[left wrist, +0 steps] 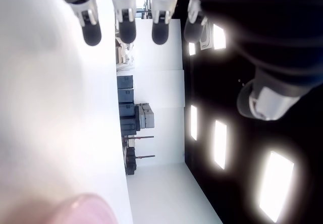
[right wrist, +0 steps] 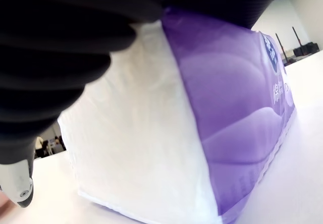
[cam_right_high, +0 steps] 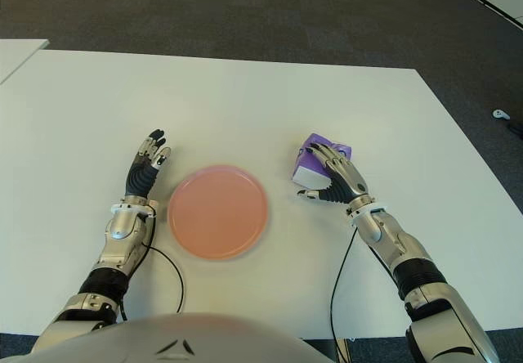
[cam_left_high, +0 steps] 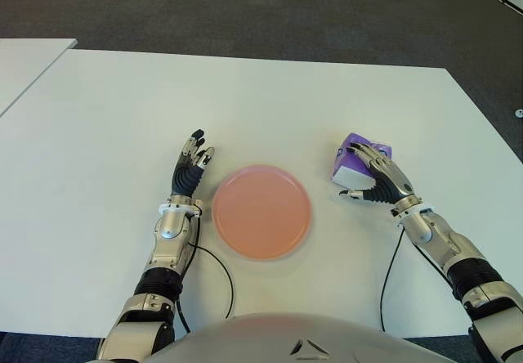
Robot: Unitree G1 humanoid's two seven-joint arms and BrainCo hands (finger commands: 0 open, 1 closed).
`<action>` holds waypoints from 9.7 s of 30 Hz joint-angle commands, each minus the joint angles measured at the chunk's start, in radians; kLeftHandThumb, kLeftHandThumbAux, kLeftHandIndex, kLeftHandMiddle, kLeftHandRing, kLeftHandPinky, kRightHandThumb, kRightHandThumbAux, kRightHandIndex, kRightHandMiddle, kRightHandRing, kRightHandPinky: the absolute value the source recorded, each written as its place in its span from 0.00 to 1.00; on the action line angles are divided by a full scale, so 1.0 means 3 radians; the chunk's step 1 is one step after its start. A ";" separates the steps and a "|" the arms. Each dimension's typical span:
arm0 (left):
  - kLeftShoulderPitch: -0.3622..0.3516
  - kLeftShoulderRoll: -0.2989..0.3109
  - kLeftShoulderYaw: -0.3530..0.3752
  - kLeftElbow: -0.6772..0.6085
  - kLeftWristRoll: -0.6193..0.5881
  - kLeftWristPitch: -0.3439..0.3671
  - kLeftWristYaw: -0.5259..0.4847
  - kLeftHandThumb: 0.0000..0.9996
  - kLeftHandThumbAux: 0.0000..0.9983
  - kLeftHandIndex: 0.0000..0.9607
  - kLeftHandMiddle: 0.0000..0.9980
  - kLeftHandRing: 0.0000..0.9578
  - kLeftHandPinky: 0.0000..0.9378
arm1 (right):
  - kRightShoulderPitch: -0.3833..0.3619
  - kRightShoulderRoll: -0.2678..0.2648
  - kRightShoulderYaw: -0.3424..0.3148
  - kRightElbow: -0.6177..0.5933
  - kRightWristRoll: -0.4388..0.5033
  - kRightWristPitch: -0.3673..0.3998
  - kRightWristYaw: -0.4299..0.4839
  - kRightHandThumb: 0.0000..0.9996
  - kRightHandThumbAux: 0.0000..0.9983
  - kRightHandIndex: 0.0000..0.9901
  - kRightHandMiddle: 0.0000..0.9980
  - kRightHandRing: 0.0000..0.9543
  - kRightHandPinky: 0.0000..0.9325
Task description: Put the tissue paper into the plate.
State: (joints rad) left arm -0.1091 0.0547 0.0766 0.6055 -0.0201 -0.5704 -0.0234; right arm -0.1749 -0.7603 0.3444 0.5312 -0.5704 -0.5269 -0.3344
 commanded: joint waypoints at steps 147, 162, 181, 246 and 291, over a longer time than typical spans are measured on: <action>0.0146 -0.0013 0.0073 0.0108 -0.0106 0.0128 -0.0093 0.00 0.48 0.00 0.00 0.00 0.00 | -0.0128 -0.0105 -0.0747 -0.1232 -0.0241 0.1389 0.2114 0.01 0.48 0.00 0.00 0.00 0.00; 0.0142 -0.0005 0.0078 0.0098 -0.0134 0.0156 -0.0103 0.00 0.49 0.00 0.00 0.00 0.00 | -0.0175 -0.0055 -0.0690 -0.1128 -0.0193 0.1470 0.2117 0.01 0.49 0.00 0.00 0.00 0.00; 0.0163 0.0017 0.0060 0.0062 -0.0101 0.0170 -0.0067 0.00 0.47 0.00 0.00 0.00 0.00 | -0.0206 -0.0049 -0.0579 -0.0965 -0.0202 0.1259 0.2002 0.01 0.50 0.00 0.00 0.00 0.00; 0.0259 0.0057 0.0056 0.0045 -0.0111 0.0095 -0.0163 0.00 0.48 0.00 0.00 0.00 0.00 | -0.0728 0.0939 0.0767 0.2011 -0.1221 0.0765 -0.0507 0.05 0.53 0.00 0.00 0.00 0.00; 0.0222 0.0073 0.0110 0.0111 -0.0109 0.0035 -0.0125 0.00 0.50 0.00 0.00 0.00 0.00 | -0.0801 0.1116 0.0826 0.2368 -0.0566 0.0484 -0.0828 0.62 0.60 0.42 0.58 0.61 0.59</action>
State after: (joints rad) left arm -0.0708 0.0725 0.1049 0.5881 -0.0501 -0.5876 -0.0500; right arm -0.5604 -0.5240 0.5288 1.1711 -0.7021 -0.3841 -0.6651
